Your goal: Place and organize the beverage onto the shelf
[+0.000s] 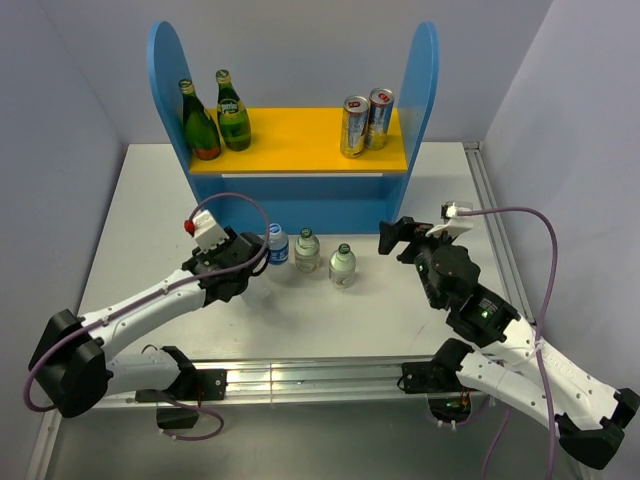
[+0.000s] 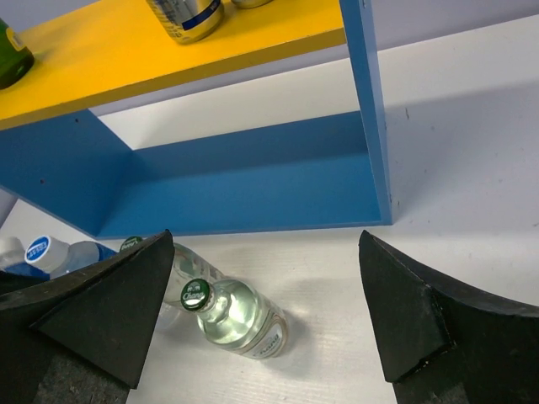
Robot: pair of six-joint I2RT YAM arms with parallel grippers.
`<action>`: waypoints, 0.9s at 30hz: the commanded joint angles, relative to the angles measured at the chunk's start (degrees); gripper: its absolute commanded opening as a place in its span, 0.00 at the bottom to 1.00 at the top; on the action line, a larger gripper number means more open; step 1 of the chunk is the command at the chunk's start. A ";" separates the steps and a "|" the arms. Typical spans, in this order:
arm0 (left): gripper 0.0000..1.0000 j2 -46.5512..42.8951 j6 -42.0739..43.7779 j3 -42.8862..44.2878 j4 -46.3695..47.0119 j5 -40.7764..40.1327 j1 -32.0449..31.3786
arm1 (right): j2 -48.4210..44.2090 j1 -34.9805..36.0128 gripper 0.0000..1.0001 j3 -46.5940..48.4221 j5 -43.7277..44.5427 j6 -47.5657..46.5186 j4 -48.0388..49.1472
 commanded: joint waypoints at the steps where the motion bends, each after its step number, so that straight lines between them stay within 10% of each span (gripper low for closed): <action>1: 0.00 -3.33 6.76 2.48 9.37 -17.80 -3.93 | 0.85 0.42 0.97 -0.51 0.77 0.31 2.68; 9: 0.00 2.10 28.54 -5.79 49.88 -34.34 -6.23 | 2.18 0.33 0.96 -0.42 0.86 0.22 3.20; 18: 0.00 7.38 67.66 -12.03 100.12 -12.04 0.88 | 3.14 0.33 0.96 -0.85 -0.02 -0.04 3.46; 27: 0.00 16.95 79.70 -14.59 123.90 4.24 8.00 | 5.25 0.33 0.96 -0.51 -0.29 -0.13 4.35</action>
